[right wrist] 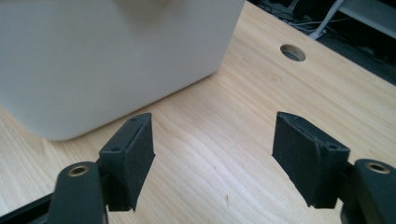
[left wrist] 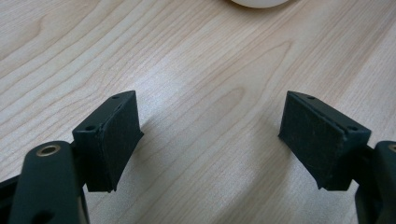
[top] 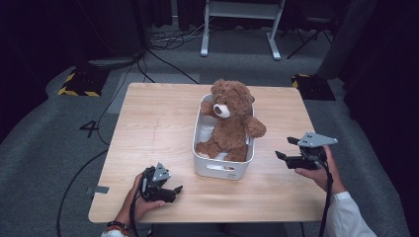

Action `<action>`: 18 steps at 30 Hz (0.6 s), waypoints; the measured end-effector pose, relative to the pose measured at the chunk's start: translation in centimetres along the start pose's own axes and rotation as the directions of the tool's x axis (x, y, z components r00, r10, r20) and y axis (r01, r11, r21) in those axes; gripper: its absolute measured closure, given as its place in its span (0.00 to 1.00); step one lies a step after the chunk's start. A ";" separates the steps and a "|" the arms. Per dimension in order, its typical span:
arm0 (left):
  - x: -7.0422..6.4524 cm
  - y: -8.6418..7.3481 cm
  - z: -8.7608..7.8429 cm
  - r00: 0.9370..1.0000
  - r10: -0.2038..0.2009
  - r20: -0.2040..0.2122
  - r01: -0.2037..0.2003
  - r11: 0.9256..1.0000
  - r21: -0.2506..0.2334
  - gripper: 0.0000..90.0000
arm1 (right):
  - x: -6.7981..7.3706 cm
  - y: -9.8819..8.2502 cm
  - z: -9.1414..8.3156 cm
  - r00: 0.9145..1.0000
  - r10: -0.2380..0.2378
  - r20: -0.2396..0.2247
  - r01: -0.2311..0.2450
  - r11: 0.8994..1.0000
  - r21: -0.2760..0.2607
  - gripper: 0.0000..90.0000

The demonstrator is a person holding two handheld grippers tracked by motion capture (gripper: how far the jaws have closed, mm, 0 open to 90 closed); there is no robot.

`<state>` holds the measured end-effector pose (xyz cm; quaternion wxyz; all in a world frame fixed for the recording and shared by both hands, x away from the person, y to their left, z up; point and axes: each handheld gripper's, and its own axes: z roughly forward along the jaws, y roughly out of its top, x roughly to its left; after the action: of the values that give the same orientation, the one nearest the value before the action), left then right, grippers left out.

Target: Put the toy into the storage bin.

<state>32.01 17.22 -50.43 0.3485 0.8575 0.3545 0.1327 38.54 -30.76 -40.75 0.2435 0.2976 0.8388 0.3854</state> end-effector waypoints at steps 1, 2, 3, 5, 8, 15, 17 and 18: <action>0.0 0.0 0.0 1.000 -0.004 0.001 0.004 1.000 -0.001 0.23 | 0.0 -0.2 0.0 1.000 -0.005 0.003 0.005 1.000 0.007 0.34; 0.0 0.0 0.0 1.000 -0.003 0.001 0.003 1.000 0.000 0.23 | 0.0 -0.3 -0.1 1.000 -0.006 0.007 0.005 1.000 0.012 0.34; 0.0 0.0 0.0 1.000 -0.003 0.001 0.003 1.000 0.000 0.23 | 0.0 -0.6 -0.1 1.000 -0.004 0.005 0.004 1.000 0.012 0.34; 0.0 0.0 0.0 1.000 -0.003 0.001 0.003 1.000 0.000 0.23 | -0.1 -0.9 -0.2 1.000 -0.005 0.004 0.005 1.000 0.017 0.34; 0.0 0.0 0.0 1.000 -0.003 0.001 0.003 1.000 -0.001 0.23 | -0.1 -1.5 -0.2 1.000 -0.003 0.008 0.003 1.000 0.030 0.34; 0.0 0.0 0.0 1.000 -0.004 0.002 0.004 1.000 -0.001 0.23 | 0.1 -3.2 -0.1 1.000 -0.017 0.009 0.017 0.998 0.062 0.33; 0.0 0.0 0.0 1.000 -0.004 0.002 0.004 1.000 -0.001 0.23 | 0.1 -3.5 -0.1 1.000 -0.013 0.005 0.012 0.998 0.065 0.33; 0.0 0.0 0.0 1.000 -0.003 0.002 0.003 1.000 -0.001 0.23 | 0.1 -3.8 -0.1 1.000 -0.011 0.000 0.011 0.998 0.065 0.33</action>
<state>32.01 17.21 -50.44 0.3493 0.8568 0.3556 0.1316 37.19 -32.73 -43.70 0.2357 0.3006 0.8526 0.3566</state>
